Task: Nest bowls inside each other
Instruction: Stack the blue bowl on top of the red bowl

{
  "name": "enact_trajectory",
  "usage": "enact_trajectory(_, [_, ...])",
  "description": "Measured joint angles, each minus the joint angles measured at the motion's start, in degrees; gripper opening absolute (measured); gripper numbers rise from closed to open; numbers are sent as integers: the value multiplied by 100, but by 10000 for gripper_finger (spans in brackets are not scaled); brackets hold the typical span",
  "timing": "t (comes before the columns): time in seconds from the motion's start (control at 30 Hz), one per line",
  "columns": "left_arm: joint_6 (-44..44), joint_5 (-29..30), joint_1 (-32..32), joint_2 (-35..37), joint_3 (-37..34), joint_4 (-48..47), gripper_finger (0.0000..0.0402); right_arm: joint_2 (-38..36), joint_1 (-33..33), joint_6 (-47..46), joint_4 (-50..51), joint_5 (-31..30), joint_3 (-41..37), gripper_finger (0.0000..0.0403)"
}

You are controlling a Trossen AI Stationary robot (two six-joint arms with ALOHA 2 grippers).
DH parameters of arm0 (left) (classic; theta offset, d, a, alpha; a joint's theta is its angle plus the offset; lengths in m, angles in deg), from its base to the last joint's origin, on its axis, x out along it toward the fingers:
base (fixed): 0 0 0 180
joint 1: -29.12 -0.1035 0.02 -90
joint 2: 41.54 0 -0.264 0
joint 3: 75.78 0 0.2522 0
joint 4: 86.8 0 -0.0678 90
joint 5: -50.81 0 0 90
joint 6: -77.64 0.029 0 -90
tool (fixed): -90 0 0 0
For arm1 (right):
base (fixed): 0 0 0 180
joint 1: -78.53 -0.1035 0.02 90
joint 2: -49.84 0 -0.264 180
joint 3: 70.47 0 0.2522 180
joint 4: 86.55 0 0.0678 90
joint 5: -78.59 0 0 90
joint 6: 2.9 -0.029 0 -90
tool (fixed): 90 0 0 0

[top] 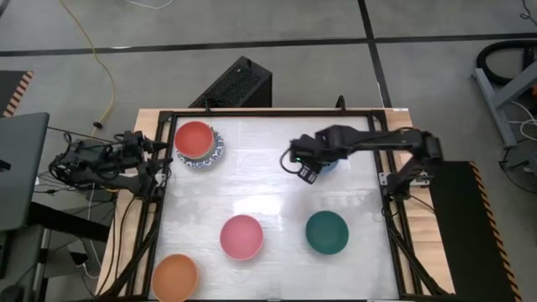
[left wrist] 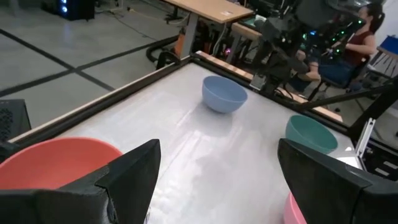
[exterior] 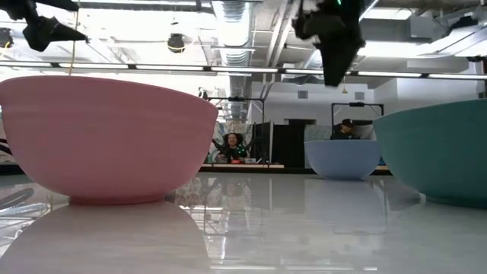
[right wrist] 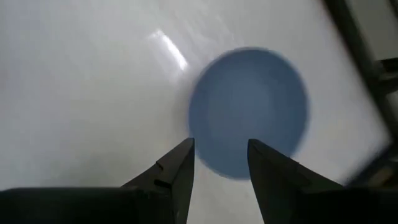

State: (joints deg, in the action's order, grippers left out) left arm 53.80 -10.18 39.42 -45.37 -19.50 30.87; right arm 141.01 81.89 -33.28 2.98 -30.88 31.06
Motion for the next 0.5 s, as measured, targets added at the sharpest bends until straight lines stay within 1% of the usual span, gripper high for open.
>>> enact_trajectory(0.1, [-103, -11, 0, 0, 0, -57, 314, -401, 15, -69, -981, 294, -965, 168])
enact_trajectory(0.2, [-134, -9, 1, 0, 0, -140, 314, -591, 10, -67, -1700, 353, -1618, 168])
enact_trajectory(0.3, [-196, -11, 0, 0, 0, -230, 314, -592, 21, -1, -1996, 373, -1972, 168])
enact_trajectory(0.5, [-216, 1, 0, 0, 0, -264, 314, -563, 148, 229, -2517, 368, -2336, 168])
